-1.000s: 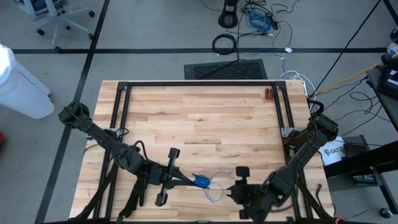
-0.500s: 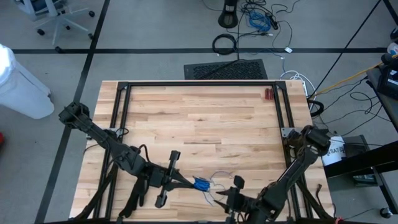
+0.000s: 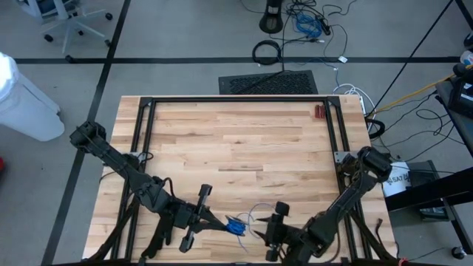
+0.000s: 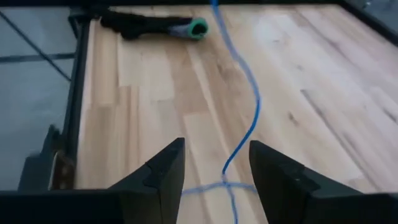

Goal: Coil cords
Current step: Coil the blue wire onto the black spool

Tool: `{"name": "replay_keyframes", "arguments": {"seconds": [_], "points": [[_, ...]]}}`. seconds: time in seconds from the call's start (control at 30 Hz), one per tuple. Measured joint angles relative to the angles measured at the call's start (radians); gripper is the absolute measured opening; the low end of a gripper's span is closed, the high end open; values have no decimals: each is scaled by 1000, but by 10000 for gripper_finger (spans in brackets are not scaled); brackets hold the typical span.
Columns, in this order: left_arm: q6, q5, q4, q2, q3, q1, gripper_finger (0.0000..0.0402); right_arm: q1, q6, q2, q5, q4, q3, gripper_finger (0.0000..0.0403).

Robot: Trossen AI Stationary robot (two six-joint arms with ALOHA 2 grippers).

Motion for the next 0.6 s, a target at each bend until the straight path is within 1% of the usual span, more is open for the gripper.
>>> {"name": "replay_keyframes", "arguments": {"seconds": [0.1,0.27,0.6], "points": [[0,0,0,0,0,0,0,-19,-47,0,-9,23,0,165],[1,0,-19,0,0,0,0,-46,-99,0,-63,28,0,165],[5,-1,-21,1,0,-11,0,-91,-96,19,-51,2,0,161]]}}
